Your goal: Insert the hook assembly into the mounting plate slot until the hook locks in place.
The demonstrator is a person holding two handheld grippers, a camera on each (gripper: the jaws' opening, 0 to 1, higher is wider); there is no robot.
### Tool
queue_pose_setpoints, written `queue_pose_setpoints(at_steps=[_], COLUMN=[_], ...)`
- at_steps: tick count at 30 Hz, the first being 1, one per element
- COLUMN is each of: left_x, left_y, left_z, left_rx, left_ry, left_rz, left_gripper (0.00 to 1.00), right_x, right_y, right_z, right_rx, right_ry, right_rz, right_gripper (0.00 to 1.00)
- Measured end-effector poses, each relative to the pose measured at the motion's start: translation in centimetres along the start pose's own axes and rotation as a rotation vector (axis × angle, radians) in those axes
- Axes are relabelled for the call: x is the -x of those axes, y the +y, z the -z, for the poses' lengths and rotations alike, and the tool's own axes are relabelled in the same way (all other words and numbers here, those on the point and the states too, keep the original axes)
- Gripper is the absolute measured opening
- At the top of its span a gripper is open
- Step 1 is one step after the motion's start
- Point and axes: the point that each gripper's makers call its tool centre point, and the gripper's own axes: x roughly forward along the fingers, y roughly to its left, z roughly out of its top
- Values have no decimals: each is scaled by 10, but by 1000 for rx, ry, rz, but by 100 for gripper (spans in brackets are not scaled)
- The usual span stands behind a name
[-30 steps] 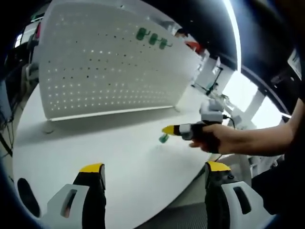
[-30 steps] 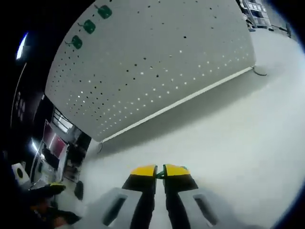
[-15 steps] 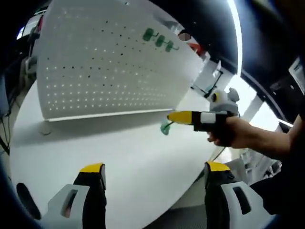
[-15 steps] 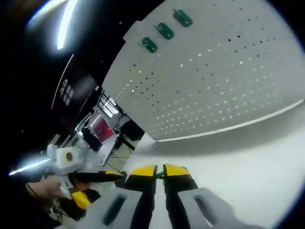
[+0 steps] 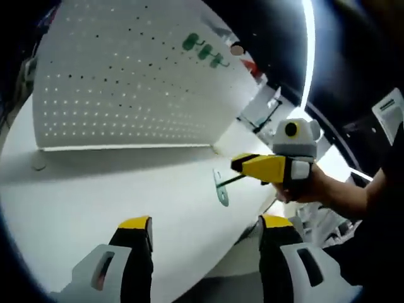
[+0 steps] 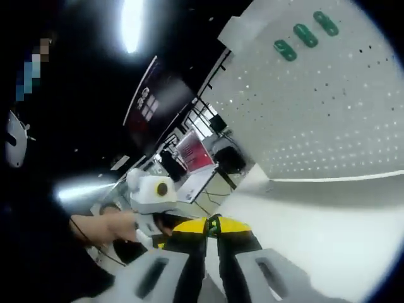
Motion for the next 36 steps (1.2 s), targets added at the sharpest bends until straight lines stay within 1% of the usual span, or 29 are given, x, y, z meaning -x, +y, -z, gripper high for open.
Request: queue_pose_setpoints(at_steps=[1,2,3,5,9,11,14,17,18,20,21,25,27,31,36], left_x=[-1,-1,0,1,3,4,5,7,7,6,6,7,7,4,4], left_y=[-3,-9,-12,-18,-20,-22,-26,-29,-29,-28,-29,-33,-35,-37,-37], left_z=[-2,-7,-9,-12,-12,-11,-10,-11,-10,-10,-9,-7,-7,-6,-7], left_rx=[6,11,25,63,73,82,92,113,113,106,109,117,124,134,89], left_ry=[-9,-33,-45,-54,-46,-36,-32,-32,-28,-28,-21,-13,-15,-8,-11], left_rz=[16,48,64,100,113,130,148,171,174,159,165,189,203,214,204], left_gripper=[63,62,61,57,46,40,32,26,25,26,24,9,6,6,4], right_x=[-1,-1,-1,-1,-1,-2,-2,-3,-3,-3,-2,-1,0,2,5], right_y=[4,7,9,14,20,22,27,31,30,29,30,32,32,33,31], right_z=[0,0,0,1,2,2,2,4,4,6,6,5,6,6,7], right_rx=[8,7,8,23,31,32,54,76,75,97,107,118,130,133,128], right_ry=[5,9,13,22,31,34,46,59,60,67,69,61,63,64,62], right_rz=[-16,-24,-34,-55,-79,-85,-106,-117,-117,-117,-121,-130,-132,-134,-123], right_gripper=[2,2,2,2,2,2,2,2,2,2,2,2,2,2,2])
